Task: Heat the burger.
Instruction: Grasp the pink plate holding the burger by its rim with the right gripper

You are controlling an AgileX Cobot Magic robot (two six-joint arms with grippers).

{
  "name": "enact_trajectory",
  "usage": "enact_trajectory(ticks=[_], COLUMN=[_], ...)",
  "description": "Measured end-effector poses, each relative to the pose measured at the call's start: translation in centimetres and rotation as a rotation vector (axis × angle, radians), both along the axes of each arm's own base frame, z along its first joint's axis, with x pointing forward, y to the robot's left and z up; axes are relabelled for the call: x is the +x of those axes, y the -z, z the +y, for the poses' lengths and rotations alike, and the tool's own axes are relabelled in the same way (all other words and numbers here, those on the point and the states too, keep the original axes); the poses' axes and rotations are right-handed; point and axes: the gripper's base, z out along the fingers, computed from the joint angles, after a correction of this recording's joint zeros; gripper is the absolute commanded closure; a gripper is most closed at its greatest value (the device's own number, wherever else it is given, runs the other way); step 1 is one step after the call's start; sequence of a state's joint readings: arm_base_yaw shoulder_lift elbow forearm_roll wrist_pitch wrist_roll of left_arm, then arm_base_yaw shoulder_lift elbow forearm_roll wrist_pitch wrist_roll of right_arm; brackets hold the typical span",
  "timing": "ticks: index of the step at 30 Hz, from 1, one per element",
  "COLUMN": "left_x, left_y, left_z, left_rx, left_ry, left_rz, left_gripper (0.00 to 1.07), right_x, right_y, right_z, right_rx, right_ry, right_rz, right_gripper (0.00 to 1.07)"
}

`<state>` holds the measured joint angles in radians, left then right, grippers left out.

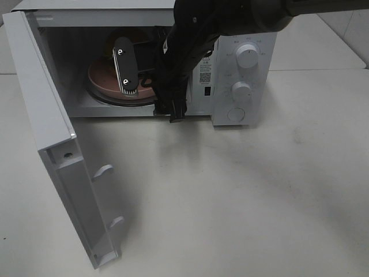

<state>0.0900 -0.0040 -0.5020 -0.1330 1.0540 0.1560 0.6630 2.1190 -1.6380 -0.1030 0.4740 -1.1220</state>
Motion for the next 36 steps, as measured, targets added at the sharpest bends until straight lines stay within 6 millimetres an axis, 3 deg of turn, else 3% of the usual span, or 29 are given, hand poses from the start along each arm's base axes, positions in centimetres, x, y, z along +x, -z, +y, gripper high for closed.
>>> enact_trajectory(ticks=[16,29,36], left_x=[0.0,0.0,0.0], left_y=[0.0,0.0,0.0], left_z=[0.0,0.0,0.0], left_rx=[0.000,0.000,0.000], left_ry=[0.000,0.000,0.000], left_rz=[0.000,0.000,0.000], left_gripper=[0.09,0.09,0.09], right_x=[3.6,5.8,6.3], right_y=[3.4,4.2,5.7], right_z=[2.8,3.9,3.8], right_rx=[0.035,0.043,0.044], right_ry=[0.039,0.052,0.071], right_rz=[0.001,-0.014,0.017], right_gripper=[0.27,0.29,0.39])
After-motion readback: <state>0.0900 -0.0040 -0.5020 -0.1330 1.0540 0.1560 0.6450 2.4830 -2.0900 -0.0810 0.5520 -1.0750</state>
